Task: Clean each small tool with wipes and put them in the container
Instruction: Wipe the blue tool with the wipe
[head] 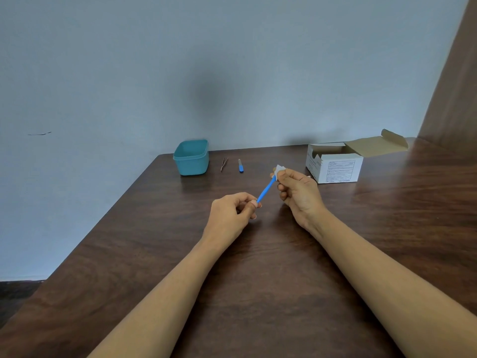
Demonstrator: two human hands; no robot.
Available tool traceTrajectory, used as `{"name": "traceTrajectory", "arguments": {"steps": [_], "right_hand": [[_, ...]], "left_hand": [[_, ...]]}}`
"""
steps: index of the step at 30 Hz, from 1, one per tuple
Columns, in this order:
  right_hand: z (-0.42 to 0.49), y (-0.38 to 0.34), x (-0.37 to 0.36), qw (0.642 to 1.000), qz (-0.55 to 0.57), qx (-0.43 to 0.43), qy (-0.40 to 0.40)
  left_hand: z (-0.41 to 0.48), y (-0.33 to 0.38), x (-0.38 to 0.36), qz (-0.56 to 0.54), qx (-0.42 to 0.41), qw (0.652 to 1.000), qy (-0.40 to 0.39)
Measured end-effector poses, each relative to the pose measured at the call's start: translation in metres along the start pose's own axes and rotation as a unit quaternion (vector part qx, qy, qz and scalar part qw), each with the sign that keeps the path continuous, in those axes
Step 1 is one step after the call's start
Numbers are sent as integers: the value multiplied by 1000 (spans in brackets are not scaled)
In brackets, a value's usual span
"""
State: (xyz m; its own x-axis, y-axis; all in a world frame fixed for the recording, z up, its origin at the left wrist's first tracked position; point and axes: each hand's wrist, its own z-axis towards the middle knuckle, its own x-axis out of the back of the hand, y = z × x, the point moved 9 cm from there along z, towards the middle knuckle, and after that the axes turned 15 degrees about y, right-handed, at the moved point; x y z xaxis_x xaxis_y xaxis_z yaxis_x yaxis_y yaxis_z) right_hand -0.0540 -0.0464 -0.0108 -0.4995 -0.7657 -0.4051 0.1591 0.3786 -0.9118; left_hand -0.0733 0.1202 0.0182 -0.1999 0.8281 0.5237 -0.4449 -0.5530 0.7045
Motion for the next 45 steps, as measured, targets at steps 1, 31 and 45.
{"name": "traceTrajectory", "arguments": {"steps": [1, 31, 45], "right_hand": [[-1, -1, -1, 1000, 12, -1, -6], [2, -3, 9, 995, 81, -24, 47], [8, 5, 6, 999, 16, -28, 17]], "left_hand": [[0, 1, 0, -3, 1, 1000, -2], [-2, 1, -3, -14, 13, 1000, -15], [0, -2, -4, -7, 20, 1000, -15]]}}
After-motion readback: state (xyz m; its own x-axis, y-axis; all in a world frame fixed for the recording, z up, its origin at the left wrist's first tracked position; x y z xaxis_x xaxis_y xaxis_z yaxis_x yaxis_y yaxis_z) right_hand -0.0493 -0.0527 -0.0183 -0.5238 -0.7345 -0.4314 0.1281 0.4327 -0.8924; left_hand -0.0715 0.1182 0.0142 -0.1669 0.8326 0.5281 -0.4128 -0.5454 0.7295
